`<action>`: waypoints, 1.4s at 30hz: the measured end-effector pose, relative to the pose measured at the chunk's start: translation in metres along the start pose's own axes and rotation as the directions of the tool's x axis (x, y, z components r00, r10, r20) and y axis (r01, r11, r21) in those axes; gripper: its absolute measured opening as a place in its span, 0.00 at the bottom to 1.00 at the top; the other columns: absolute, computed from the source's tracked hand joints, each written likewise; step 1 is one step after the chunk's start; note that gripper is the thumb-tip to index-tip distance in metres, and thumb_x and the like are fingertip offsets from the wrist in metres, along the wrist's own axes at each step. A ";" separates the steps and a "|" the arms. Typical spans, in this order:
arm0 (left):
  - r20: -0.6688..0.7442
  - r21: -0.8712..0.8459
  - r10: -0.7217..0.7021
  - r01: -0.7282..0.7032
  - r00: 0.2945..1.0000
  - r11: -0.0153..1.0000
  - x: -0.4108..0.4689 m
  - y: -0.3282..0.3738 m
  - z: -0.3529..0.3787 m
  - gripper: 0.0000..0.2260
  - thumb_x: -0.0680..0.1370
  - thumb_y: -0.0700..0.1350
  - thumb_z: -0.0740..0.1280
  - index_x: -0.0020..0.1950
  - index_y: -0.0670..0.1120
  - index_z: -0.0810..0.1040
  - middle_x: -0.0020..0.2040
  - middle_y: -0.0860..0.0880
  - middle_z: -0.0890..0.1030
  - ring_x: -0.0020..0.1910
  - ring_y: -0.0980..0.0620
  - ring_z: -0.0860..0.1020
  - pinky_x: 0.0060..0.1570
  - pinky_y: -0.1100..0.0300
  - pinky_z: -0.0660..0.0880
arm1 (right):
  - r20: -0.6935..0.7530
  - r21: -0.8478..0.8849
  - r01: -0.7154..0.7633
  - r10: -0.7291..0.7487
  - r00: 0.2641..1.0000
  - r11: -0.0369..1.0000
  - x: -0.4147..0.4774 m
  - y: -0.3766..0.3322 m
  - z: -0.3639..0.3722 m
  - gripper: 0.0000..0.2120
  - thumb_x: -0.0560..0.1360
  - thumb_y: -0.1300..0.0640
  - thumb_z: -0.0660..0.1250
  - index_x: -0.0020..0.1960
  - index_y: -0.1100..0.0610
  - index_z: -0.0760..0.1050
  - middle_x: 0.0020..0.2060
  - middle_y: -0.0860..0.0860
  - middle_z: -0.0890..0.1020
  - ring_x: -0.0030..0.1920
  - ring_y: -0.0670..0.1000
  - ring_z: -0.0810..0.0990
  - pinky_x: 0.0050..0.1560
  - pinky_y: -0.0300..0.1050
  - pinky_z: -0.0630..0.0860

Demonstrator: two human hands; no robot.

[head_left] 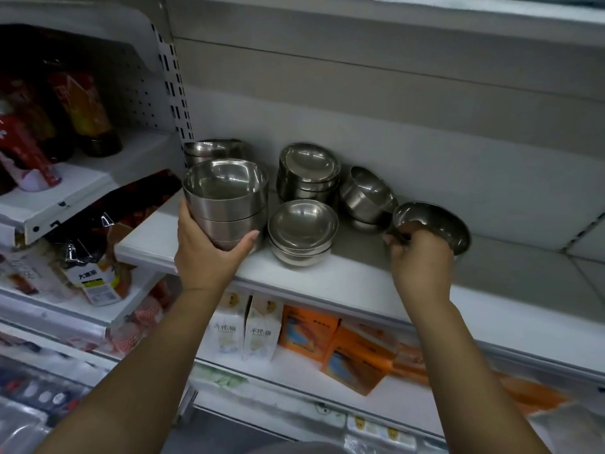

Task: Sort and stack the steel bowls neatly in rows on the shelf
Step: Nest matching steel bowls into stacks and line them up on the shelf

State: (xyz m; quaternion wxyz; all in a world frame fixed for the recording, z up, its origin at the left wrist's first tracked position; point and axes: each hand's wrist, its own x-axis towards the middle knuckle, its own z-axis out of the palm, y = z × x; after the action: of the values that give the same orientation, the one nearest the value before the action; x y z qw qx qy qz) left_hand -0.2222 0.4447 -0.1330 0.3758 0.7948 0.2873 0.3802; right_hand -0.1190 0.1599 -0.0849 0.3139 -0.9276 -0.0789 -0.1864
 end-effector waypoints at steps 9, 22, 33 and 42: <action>-0.007 0.015 0.016 -0.016 1.000 1.000 0.001 0.000 0.000 0.56 0.66 0.64 0.79 0.82 0.52 0.48 0.77 0.46 0.67 0.73 0.42 0.71 0.64 0.41 0.74 | -0.084 0.220 -0.025 0.044 0.996 0.975 -0.004 0.003 -0.011 0.05 0.78 0.61 0.70 0.50 0.60 0.82 0.46 0.56 0.86 0.48 0.58 0.83 0.52 0.55 0.80; 0.077 -0.070 0.002 0.003 0.997 0.998 0.005 -0.001 -0.010 0.55 0.63 0.66 0.78 0.81 0.53 0.51 0.76 0.48 0.68 0.71 0.44 0.72 0.64 0.44 0.74 | -0.092 0.414 0.197 -0.174 0.980 0.889 -0.029 -0.075 -0.030 0.08 0.76 0.61 0.72 0.45 0.48 0.79 0.42 0.40 0.82 0.46 0.39 0.79 0.46 0.26 0.69; 0.428 -0.359 0.064 0.105 0.901 0.927 0.048 -0.021 -0.043 0.51 0.64 0.50 0.85 0.77 0.57 0.56 0.69 0.60 0.69 0.66 0.58 0.72 0.55 0.73 0.69 | -0.095 0.553 0.274 -0.267 0.959 0.787 -0.022 -0.160 -0.013 0.14 0.74 0.64 0.74 0.44 0.44 0.79 0.42 0.40 0.83 0.46 0.40 0.80 0.49 0.31 0.74; 0.635 -0.425 0.149 0.181 0.758 0.887 0.088 -0.038 -0.060 0.51 0.62 0.53 0.82 0.75 0.65 0.54 0.75 0.56 0.69 0.70 0.56 0.70 0.56 0.69 0.71 | -0.130 0.559 0.298 -0.272 0.953 0.774 -0.018 -0.212 0.020 0.09 0.73 0.65 0.74 0.47 0.51 0.82 0.42 0.41 0.84 0.46 0.37 0.80 0.49 0.28 0.72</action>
State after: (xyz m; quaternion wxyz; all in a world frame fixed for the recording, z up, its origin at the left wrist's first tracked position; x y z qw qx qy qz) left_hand -0.2299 0.5536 -0.1039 0.6330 0.7612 0.0467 0.1333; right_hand -0.1856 0.3386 0.0105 0.5475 -0.7633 -0.2641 -0.2188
